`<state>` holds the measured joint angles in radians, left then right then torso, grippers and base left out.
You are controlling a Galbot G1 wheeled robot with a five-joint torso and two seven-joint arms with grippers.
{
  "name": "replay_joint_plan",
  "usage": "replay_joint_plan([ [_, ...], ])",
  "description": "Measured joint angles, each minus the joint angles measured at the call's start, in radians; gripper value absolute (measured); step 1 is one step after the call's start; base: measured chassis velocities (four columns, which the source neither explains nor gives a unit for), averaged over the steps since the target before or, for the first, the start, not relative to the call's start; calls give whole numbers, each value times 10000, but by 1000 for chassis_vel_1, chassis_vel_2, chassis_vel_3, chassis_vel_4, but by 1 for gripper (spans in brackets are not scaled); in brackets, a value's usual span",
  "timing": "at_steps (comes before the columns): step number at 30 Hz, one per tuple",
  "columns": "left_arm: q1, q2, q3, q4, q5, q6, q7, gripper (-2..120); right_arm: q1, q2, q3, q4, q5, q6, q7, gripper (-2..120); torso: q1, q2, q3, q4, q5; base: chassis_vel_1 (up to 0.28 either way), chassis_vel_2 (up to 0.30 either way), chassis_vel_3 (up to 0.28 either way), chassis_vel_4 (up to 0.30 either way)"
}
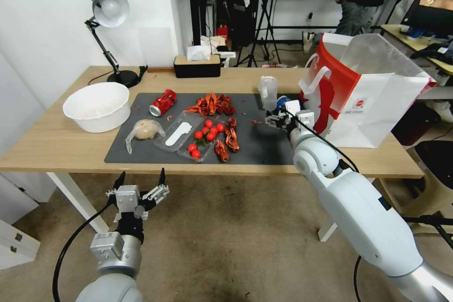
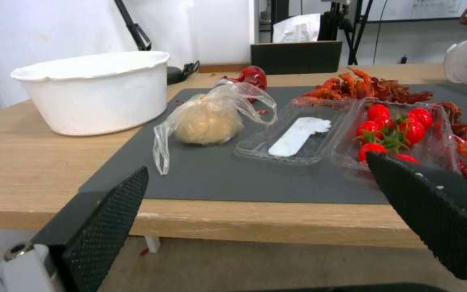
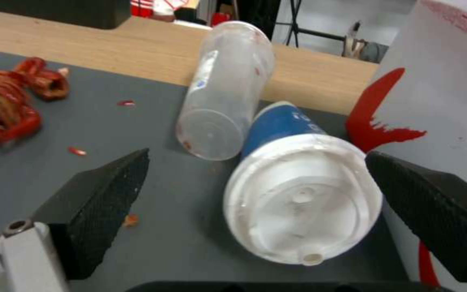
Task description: Pick up the trash from the table and place it into the takeout bag.
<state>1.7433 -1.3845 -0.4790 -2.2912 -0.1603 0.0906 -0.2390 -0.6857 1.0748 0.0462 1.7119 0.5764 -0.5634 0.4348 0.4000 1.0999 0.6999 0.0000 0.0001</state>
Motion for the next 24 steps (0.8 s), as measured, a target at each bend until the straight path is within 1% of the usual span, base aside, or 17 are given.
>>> replay_joint_plan([
  [9,8,-9,114,1,56,4,-2,100,199,-24,105,-355,8,-6,-32,100,0,0,0,0,0,0,0,0,0],
  [24,16,14,117,-2,64,5,-7,100,248,-12,120,-573,43,-3,-114,100,0,2,0,0,0,0,0,0,0],
])
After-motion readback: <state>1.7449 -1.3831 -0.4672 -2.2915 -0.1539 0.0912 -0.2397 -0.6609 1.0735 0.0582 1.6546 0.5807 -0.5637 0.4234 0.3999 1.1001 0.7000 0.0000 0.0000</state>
